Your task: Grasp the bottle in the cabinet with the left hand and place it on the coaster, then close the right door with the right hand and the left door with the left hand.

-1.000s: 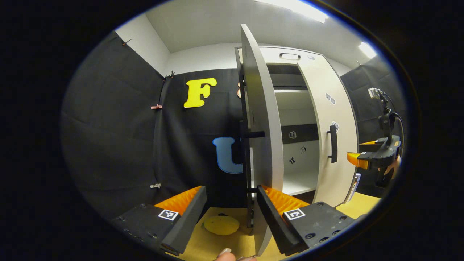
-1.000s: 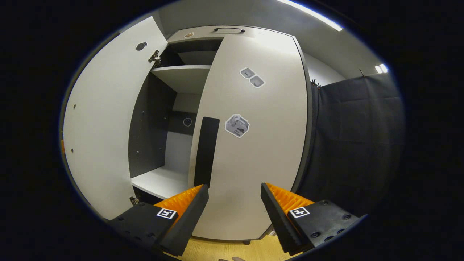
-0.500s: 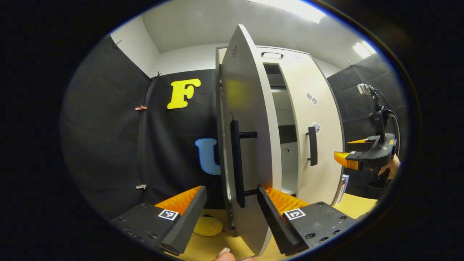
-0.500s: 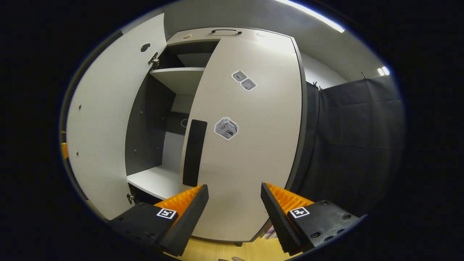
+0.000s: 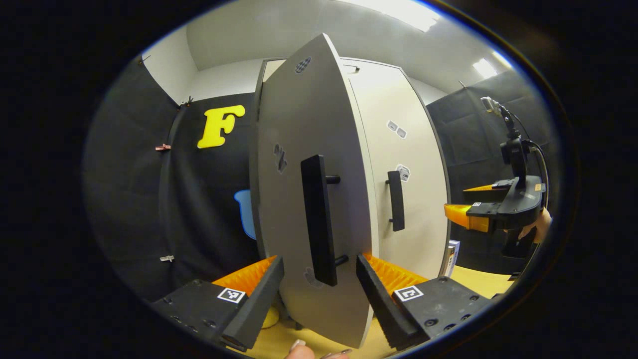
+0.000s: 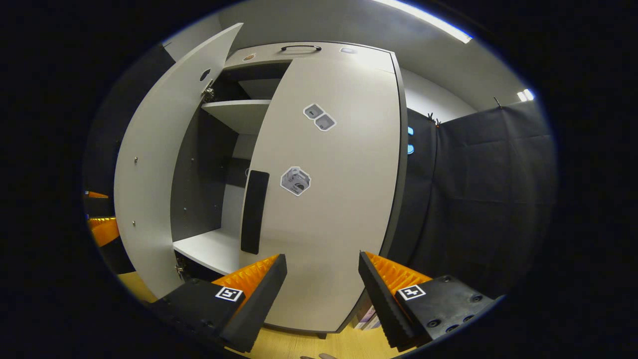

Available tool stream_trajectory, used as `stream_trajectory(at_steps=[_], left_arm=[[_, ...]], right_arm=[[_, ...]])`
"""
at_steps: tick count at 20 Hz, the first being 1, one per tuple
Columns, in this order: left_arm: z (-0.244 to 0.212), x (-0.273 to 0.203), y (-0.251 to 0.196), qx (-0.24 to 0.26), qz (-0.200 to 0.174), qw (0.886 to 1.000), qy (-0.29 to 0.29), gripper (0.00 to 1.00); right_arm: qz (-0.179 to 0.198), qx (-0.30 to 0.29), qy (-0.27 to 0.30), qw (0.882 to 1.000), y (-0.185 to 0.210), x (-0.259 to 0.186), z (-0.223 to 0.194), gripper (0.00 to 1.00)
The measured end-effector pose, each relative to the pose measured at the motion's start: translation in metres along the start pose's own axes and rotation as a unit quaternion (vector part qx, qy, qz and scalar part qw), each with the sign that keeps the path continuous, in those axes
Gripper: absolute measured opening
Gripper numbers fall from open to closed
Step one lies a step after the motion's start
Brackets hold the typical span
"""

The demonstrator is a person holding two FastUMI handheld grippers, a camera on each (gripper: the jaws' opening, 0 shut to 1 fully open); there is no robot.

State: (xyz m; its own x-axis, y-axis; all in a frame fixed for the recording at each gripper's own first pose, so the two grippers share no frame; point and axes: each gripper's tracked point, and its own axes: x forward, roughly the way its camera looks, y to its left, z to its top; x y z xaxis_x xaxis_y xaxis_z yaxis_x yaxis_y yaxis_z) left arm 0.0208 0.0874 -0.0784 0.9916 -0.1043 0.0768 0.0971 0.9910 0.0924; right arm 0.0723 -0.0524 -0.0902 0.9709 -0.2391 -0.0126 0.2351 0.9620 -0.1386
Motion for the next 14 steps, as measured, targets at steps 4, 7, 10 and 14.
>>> stream_trajectory(at_steps=[4, 7, 10, 14], left_arm=[[-0.003, 0.001, -0.001, -0.007, -0.001, 1.000, 0.007, 0.96], [-0.004, 0.003, -0.003, -0.009, -0.004, 1.000, 0.009, 0.95], [-0.005, 0.005, -0.004, -0.004, -0.007, 1.000, 0.012, 0.96], [-0.006, 0.014, -0.010, -0.007, -0.017, 1.000, 0.010, 0.96]], right_arm=[[-0.003, 0.004, -0.001, 1.000, -0.005, -0.008, 0.001, 0.96], [-0.002, 0.008, 0.001, 1.000, -0.005, -0.013, 0.002, 0.96], [-0.002, 0.011, 0.003, 1.000, -0.002, -0.017, 0.003, 0.96], [-0.004, 0.013, 0.005, 1.000, 0.003, -0.021, 0.007, 0.96]])
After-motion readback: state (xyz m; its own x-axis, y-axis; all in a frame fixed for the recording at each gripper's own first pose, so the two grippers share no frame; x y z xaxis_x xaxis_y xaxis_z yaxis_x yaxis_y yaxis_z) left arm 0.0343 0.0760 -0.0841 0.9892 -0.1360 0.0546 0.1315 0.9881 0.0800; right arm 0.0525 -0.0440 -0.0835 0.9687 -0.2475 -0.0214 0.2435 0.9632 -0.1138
